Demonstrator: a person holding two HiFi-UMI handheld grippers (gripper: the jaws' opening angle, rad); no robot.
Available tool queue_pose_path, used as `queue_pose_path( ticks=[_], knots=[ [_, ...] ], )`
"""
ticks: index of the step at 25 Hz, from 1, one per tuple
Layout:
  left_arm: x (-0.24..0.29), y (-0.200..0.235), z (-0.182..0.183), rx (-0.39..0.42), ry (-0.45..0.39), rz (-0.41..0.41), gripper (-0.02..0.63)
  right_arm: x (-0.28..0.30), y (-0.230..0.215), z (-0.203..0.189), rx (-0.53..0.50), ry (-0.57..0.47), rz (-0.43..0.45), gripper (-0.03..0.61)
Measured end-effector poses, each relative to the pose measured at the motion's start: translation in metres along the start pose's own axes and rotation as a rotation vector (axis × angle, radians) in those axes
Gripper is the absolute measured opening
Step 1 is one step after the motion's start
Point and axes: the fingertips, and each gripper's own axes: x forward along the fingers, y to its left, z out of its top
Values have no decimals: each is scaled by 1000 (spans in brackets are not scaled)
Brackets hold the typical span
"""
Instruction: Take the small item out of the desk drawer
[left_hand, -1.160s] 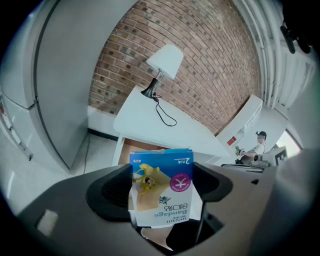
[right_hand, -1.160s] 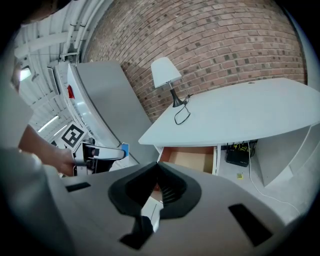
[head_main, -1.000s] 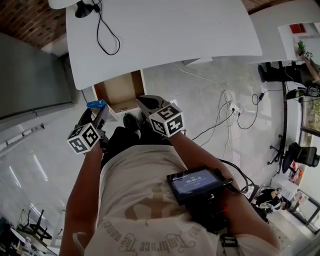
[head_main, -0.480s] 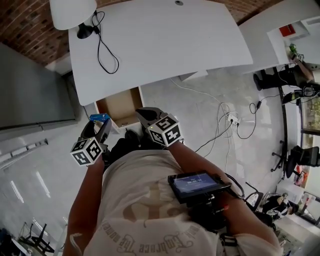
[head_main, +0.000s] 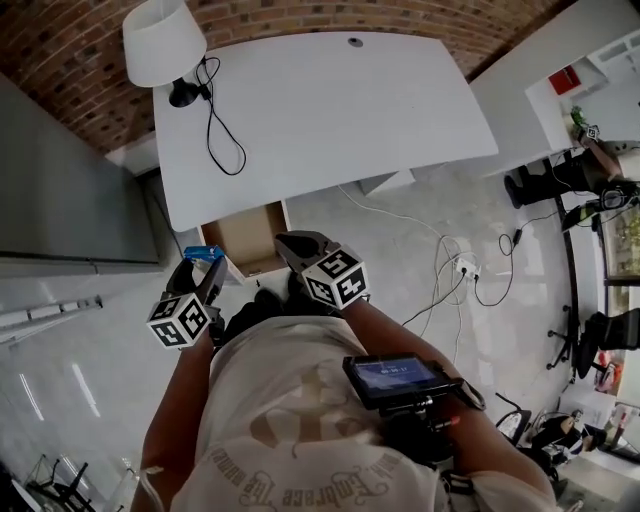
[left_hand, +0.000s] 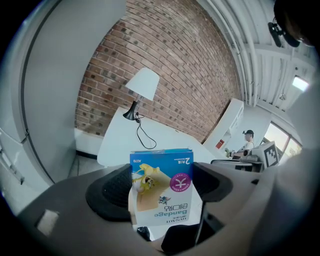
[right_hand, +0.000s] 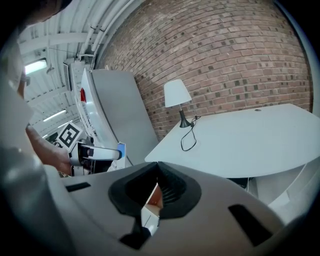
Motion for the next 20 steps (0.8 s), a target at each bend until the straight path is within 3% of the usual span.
queue_pose_path(
  ticks=[20],
  knots=[
    [-41, -33, 18, 149, -80, -51, 379, -36, 33, 36, -127, -87, 44, 6]
  ],
)
